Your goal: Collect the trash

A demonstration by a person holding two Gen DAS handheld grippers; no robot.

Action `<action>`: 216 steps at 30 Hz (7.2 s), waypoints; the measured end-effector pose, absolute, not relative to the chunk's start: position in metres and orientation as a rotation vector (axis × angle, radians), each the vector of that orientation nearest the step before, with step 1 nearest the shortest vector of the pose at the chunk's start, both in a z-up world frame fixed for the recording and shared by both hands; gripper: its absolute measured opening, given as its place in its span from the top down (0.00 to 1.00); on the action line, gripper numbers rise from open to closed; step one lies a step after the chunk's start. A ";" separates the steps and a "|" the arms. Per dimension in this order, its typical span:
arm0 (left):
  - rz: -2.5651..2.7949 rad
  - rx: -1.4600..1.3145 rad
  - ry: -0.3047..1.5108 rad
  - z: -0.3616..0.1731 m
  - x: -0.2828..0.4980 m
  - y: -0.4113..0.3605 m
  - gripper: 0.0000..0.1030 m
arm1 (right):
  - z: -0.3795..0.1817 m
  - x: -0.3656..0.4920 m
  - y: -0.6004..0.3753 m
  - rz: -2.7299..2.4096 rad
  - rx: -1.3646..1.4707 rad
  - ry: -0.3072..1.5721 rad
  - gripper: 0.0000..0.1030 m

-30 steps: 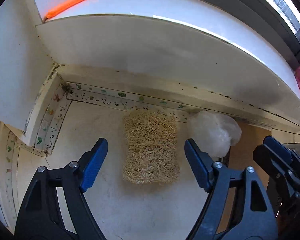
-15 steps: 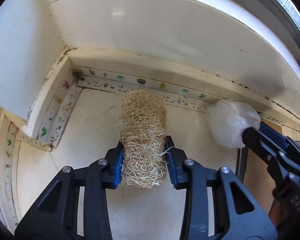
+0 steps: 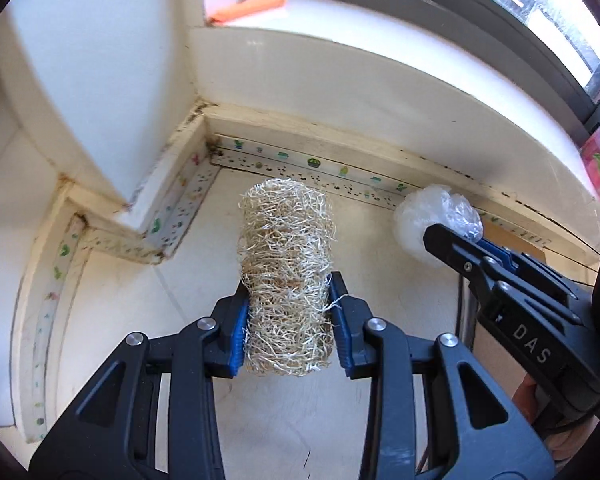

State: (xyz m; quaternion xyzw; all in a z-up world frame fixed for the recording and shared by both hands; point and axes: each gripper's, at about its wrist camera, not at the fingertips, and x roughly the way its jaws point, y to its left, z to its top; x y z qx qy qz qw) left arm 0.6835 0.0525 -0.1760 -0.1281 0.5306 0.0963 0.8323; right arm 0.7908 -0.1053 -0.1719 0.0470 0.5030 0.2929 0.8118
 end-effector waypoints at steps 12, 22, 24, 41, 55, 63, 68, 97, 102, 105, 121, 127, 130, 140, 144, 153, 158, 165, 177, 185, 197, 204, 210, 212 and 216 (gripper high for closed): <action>0.147 -0.251 1.092 -0.097 0.591 0.047 0.70 | -0.107 0.680 -0.137 0.676 0.122 1.046 0.78; 0.030 -0.245 1.002 -0.035 0.451 0.029 0.70 | -0.036 0.512 -0.153 0.675 0.107 0.963 0.78; 0.021 -0.230 0.984 -0.027 0.417 0.028 0.70 | -0.024 0.472 -0.154 0.663 0.108 0.939 0.79; -0.027 -0.197 1.000 -0.049 0.157 0.035 0.70 | -0.030 0.175 -0.141 0.529 0.069 0.963 0.79; 0.015 -0.191 1.188 -0.161 0.103 0.018 0.70 | -0.136 0.101 -0.135 0.479 0.018 1.184 0.79; 0.106 -0.230 1.292 -0.285 0.088 0.014 0.70 | -0.262 0.092 -0.132 0.488 -0.046 1.304 0.79; 0.137 -0.278 1.352 -0.364 0.084 0.022 0.69 | -0.367 0.090 -0.134 0.485 -0.008 1.432 0.78; 0.138 -0.304 1.469 -0.554 0.088 0.053 0.21 | -0.571 0.097 -0.116 0.458 0.018 1.558 0.54; 0.133 -0.292 1.458 -0.535 0.088 0.055 0.21 | -0.561 0.098 -0.121 0.444 0.037 1.550 0.54; 0.129 -0.298 1.453 -0.518 0.086 0.052 0.21 | -0.546 0.098 -0.124 0.440 0.048 1.537 0.54; 0.082 -0.304 1.370 -0.348 0.092 0.033 0.20 | -0.384 0.102 -0.152 0.365 0.053 1.468 0.54; 0.085 -0.280 1.287 -0.257 0.096 0.027 0.20 | -0.297 0.106 -0.165 0.360 0.080 1.374 0.54; 0.080 -0.260 1.238 -0.208 0.097 0.027 0.20 | -0.254 0.110 -0.172 0.358 0.093 1.326 0.54; 0.101 -0.154 1.070 -0.068 0.084 0.021 0.20 | -0.105 0.115 -0.186 0.361 0.142 1.140 0.43; 0.108 -0.125 1.018 -0.033 0.081 0.021 0.20 | -0.060 0.114 -0.189 0.367 0.153 1.079 0.43; 0.100 -0.090 0.947 0.003 0.082 0.022 0.20 | 0.005 0.095 -0.190 0.340 0.118 0.964 0.42; 0.110 -0.055 0.908 0.010 0.080 0.019 0.20 | 0.021 0.086 -0.178 0.315 0.117 0.927 0.42; 0.096 -0.049 0.870 0.019 0.080 0.022 0.20 | 0.027 0.083 -0.170 0.296 0.113 0.886 0.42; 0.089 -0.060 0.843 0.022 0.083 0.031 0.20 | 0.035 0.078 -0.159 0.279 0.107 0.850 0.42; 0.085 -0.049 0.838 0.024 0.085 0.031 0.20 | 0.036 0.077 -0.156 0.259 0.111 0.841 0.42; 0.087 -0.049 0.837 0.023 0.085 0.032 0.22 | 0.036 0.078 -0.156 0.260 0.109 0.838 0.42; 0.085 -0.049 0.846 0.021 0.087 0.039 0.22 | 0.035 0.079 -0.154 0.259 0.108 0.842 0.42; 0.084 -0.049 0.846 0.021 0.087 0.039 0.22 | 0.035 0.079 -0.153 0.257 0.110 0.841 0.42; 0.082 -0.048 0.848 0.021 0.088 0.039 0.22 | 0.035 0.079 -0.153 0.257 0.110 0.842 0.42; 0.081 -0.048 0.848 0.020 0.087 0.039 0.22 | 0.035 0.079 -0.153 0.258 0.110 0.841 0.42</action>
